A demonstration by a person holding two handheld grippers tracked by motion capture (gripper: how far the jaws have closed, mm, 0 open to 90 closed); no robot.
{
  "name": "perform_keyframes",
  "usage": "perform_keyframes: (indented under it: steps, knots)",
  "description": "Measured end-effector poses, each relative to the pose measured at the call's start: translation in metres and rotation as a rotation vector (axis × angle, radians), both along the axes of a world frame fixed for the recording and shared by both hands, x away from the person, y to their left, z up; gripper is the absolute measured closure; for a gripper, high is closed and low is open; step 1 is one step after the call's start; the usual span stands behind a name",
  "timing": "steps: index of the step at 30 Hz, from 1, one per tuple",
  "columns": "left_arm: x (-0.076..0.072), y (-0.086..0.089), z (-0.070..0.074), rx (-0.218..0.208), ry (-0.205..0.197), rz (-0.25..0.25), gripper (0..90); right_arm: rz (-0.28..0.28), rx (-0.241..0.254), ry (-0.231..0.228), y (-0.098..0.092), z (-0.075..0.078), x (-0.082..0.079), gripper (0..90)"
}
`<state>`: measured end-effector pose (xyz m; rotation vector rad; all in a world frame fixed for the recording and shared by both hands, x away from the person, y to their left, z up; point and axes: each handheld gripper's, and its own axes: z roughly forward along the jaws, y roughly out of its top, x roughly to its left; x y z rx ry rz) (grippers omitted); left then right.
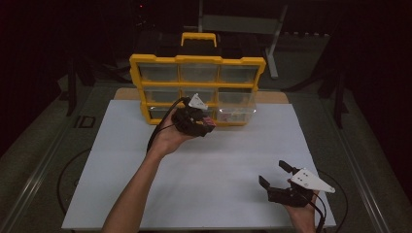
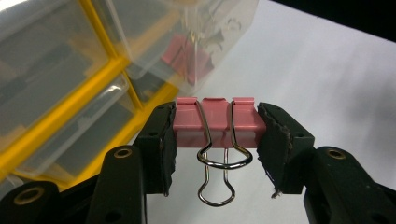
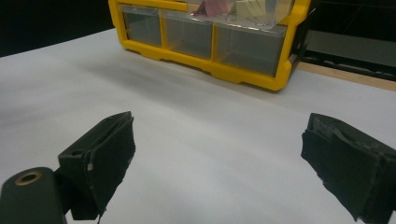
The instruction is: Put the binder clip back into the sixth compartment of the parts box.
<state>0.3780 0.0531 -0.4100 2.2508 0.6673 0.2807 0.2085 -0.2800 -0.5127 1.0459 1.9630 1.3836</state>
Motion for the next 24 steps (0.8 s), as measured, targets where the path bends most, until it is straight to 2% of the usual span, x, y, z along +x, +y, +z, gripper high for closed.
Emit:
perform_keyframes:
  steps: [3, 4, 6, 14, 16, 24]
  knots:
    - [0.002, 0.0, 0.006, -0.01, -0.002, -0.011, 50.2, -0.003, 0.004, 0.003, 0.0, 0.0, 0.0, 9.0]
    - [0.004, -0.001, 0.014, -0.017, -0.005, -0.022, 50.2, -0.004, 0.004, 0.002, -0.001, 0.0, 0.0, 9.0]
    - [0.007, -0.002, 0.02, -0.025, -0.006, -0.029, 50.2, -0.004, 0.005, 0.002, 0.0, 0.0, 0.0, 9.0]
    - [0.018, -0.013, 0.049, -0.018, -0.039, -0.072, 50.2, -0.004, 0.005, 0.003, 0.0, 0.0, 0.0, 9.0]
    - [0.021, -0.016, 0.055, -0.01, -0.046, -0.073, 50.2, -0.003, 0.005, 0.002, 0.0, 0.0, 0.0, 9.0]
    - [0.034, -0.028, 0.075, -0.03, -0.053, -0.076, 50.1, -0.002, 0.005, 0.003, 0.0, -0.001, 0.001, 9.0]
